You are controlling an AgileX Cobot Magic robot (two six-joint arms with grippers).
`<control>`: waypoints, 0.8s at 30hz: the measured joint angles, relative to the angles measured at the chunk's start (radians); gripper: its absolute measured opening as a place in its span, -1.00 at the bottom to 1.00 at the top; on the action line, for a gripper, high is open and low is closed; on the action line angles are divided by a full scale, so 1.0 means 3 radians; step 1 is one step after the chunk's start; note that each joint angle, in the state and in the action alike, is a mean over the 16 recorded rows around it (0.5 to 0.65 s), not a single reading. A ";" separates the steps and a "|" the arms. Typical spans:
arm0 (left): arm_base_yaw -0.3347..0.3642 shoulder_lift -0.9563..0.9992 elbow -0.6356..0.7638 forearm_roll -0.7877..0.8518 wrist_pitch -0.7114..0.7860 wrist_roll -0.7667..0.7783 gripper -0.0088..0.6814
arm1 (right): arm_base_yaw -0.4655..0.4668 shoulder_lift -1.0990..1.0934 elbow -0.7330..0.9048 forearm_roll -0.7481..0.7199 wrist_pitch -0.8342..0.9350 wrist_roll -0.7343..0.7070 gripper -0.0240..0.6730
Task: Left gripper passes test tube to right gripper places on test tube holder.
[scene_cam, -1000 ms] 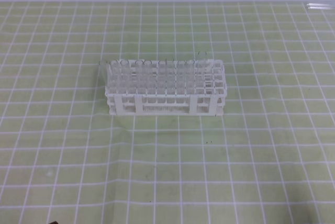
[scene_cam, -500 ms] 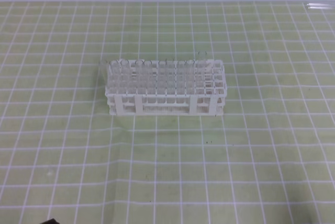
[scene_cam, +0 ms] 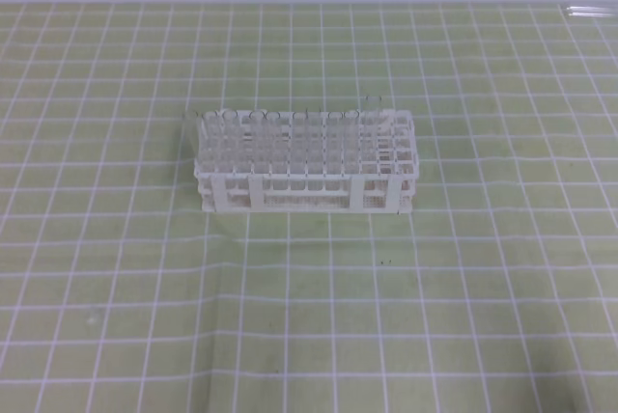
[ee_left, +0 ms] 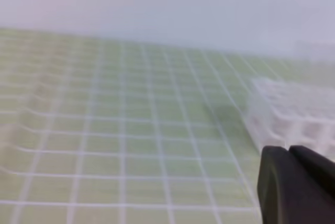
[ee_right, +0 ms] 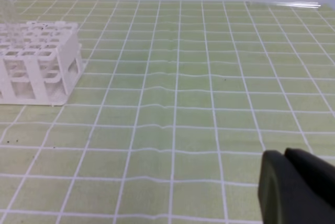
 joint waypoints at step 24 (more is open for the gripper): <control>0.0776 -0.0160 0.0019 -0.0873 -0.0091 0.0912 -0.98 | 0.0000 0.0000 0.0000 0.0008 0.0000 0.0000 -0.98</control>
